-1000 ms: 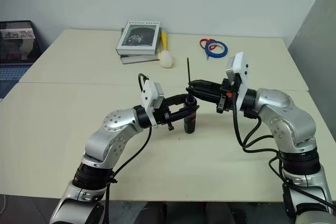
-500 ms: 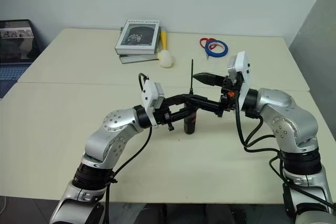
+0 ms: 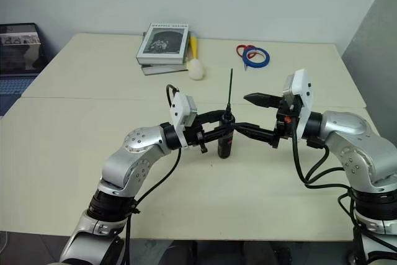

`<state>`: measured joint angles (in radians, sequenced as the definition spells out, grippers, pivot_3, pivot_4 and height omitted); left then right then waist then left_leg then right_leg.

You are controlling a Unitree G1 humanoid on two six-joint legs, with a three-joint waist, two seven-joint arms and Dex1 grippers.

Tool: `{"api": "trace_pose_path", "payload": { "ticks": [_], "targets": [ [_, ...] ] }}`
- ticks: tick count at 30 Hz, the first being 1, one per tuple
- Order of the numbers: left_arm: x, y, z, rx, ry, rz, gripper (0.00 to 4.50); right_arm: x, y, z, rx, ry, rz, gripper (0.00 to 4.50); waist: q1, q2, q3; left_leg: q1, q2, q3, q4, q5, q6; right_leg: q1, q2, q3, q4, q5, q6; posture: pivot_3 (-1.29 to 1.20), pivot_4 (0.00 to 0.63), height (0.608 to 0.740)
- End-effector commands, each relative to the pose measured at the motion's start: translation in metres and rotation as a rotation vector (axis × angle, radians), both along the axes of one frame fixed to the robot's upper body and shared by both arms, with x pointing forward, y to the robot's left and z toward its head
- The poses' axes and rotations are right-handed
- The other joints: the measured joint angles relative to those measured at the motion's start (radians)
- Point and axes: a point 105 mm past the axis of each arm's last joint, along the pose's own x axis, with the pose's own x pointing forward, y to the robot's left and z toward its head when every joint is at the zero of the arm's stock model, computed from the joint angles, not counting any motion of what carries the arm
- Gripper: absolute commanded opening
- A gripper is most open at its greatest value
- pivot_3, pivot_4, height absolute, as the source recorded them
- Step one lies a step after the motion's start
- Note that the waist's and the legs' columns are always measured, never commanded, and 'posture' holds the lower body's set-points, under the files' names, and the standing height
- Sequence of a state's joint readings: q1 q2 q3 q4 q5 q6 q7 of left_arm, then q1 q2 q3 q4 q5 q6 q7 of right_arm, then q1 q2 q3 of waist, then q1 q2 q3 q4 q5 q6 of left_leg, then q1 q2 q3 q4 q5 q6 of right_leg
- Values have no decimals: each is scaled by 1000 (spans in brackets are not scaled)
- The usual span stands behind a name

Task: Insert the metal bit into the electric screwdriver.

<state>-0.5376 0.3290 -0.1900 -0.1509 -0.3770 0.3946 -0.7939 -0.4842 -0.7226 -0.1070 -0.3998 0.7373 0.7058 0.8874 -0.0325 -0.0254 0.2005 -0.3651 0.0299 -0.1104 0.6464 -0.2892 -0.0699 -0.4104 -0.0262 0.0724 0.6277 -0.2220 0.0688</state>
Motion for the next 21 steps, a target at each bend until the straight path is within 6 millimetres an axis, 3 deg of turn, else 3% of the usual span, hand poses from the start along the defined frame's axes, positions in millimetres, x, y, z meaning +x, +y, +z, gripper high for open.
{"api": "trace_pose_path", "payload": {
  "ticks": [1,6,8,13,16,21],
  "targets": [
    [35,20,50,154,-259,191,1636,-20,-23,2,-117,-67,-50,4317,6,-2,2,-1,0,0,0,0,0,0,0,0,0,0,0,0,150,740],
    [67,53,62,525,-471,280,1635,-34,-32,-7,-184,-63,-85,4317,-4,-4,4,-1,0,1,0,0,0,-1,0,1,-1,0,0,0,150,740],
    [75,67,56,678,-491,255,1635,-37,-34,-6,-177,-64,-100,4317,-5,-4,4,-1,0,1,-2,0,0,-1,0,1,-2,-2,1,0,150,740],
    [78,91,20,994,-419,108,1635,-43,-37,-5,-191,-83,-134,4317,1,-4,4,-5,0,1,-2,0,0,-4,-1,0,-2,-4,2,0,150,740],
    [71,90,-2,1118,-413,-33,1635,-46,-36,-6,-235,-104,-137,4317,3,-4,4,-14,0,1,-1,0,-1,-11,-1,-1,-1,-3,1,0,150,740],
    [66,77,-23,1149,-382,-147,1635,-54,-34,-12,-320,-106,-124,4317,5,-4,4,-15,-1,1,0,0,0,-11,-2,-1,-1,-1,-3,0,150,740]
  ]
}}
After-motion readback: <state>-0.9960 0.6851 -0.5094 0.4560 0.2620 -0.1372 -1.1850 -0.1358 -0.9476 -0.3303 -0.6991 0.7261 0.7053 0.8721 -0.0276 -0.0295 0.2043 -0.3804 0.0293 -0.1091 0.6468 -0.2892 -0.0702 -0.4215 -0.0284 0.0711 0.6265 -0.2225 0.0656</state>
